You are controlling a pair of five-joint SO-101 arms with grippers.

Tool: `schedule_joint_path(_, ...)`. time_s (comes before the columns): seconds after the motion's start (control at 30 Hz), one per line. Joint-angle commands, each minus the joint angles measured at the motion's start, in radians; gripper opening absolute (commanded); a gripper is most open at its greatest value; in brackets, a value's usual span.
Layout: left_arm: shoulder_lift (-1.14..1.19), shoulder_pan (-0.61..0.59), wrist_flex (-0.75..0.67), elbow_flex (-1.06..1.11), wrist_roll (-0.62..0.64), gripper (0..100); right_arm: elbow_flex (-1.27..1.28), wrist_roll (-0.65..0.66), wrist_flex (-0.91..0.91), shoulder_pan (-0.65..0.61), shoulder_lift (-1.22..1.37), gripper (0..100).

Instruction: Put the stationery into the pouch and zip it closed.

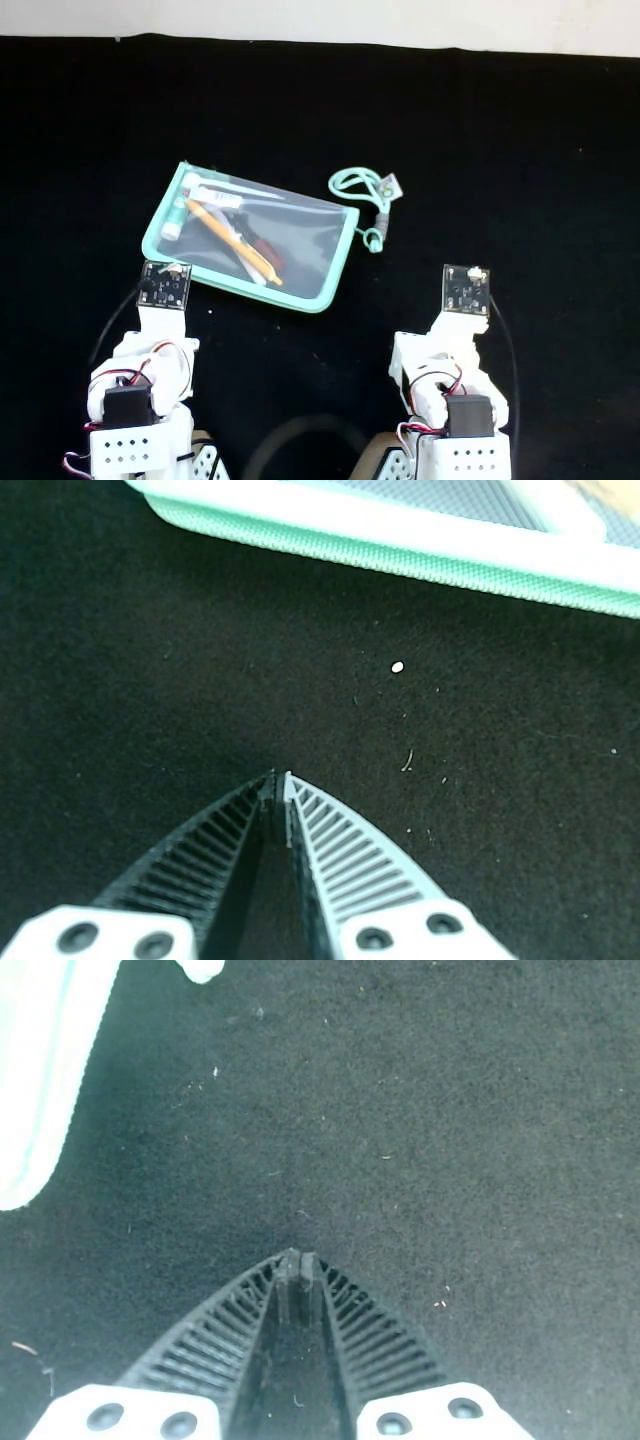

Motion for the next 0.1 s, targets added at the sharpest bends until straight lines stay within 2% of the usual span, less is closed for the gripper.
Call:
schedule_joint_path(0.0,-0.012,-0.008,0.011,0.015,0.008,1,0.130,0.011,0.010,0.012,-0.012,0.5)
schedule_joint_path(0.07,-0.012,-0.008,0.011,0.015,0.008,1,0.130,0.011,0.010,0.012,-0.012,0.5)
